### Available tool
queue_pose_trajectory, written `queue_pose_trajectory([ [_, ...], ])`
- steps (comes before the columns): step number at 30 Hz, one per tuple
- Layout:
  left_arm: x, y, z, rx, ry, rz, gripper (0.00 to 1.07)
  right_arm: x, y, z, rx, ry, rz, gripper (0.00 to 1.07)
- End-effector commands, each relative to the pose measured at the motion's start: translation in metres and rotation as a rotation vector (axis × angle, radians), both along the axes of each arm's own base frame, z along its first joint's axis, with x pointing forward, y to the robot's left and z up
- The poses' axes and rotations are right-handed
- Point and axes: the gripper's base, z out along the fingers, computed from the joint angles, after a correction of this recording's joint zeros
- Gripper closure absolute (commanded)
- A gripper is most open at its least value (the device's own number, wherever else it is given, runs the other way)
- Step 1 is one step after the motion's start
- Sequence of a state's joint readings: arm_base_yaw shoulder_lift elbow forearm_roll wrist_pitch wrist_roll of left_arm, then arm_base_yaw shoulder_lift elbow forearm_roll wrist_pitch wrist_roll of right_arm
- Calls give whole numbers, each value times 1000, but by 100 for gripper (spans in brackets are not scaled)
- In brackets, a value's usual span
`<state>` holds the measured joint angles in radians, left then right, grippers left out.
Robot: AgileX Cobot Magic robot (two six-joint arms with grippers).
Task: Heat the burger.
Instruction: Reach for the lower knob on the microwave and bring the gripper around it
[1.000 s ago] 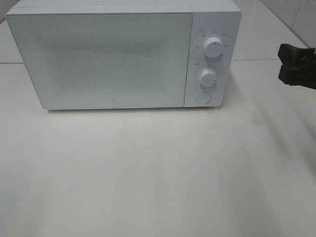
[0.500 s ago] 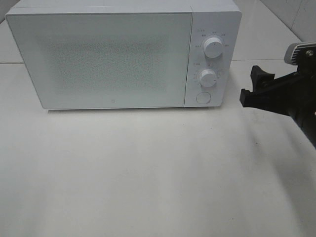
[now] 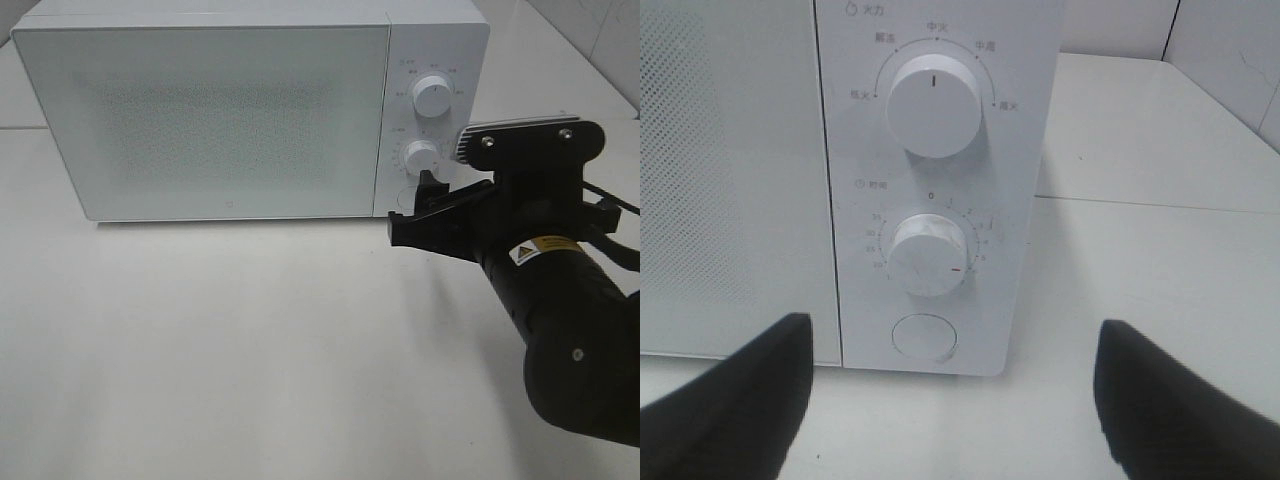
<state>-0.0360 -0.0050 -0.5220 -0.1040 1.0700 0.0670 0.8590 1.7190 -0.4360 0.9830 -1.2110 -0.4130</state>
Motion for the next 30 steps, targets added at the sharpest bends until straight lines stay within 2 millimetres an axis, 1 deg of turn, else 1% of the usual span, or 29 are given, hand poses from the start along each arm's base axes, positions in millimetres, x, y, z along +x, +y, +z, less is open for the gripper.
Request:
queue_pose_trajectory([
  [1, -3, 0, -1, -7, -13, 4, 7, 5, 4, 4, -19, -76, -20, 31],
  [7, -3, 0, -1, -7, -13, 4, 7, 13, 14, -2, -20, -71, -17, 31],
  [9, -3, 0, -1, -7, -13, 4, 7, 20, 20, -5, -15, -73, -21, 31],
  [11, -3, 0, -1, -7, -13, 4, 7, 22, 21, -5, -14, -72, -24, 31],
  [12, -3, 0, -1, -7, -13, 4, 7, 29, 21, -7, -13, -72, -34, 31],
  [14, -3, 0, -1, -7, -13, 4, 7, 31, 21, -8, -11, -70, -39, 31],
  [15, -3, 0, -1, -7, -13, 4, 7, 38, 21, -8, -9, -75, -50, 31],
  [18, -3, 0, -1, -7, -13, 4, 7, 40, 21, -9, -9, -75, -51, 31],
  [20, -3, 0, -1, -7, -13, 4, 7, 48, 24, -11, -9, -70, -38, 31],
  [21, -3, 0, -1, -7, -13, 4, 7, 48, 24, -11, -9, -70, -38, 31],
  [22, -3, 0, -1, -7, -13, 4, 7, 54, 23, -14, -13, -59, -39, 31],
  [24, -3, 0, -1, -7, -13, 4, 7, 57, 23, -16, -15, -56, -41, 31],
  [26, -3, 0, -1, -7, -13, 4, 7, 65, 23, -21, -12, -45, -47, 31],
  [30, -2, 0, -1, -7, -12, 5, 7, 69, 24, -24, 2, -48, -54, 31],
])
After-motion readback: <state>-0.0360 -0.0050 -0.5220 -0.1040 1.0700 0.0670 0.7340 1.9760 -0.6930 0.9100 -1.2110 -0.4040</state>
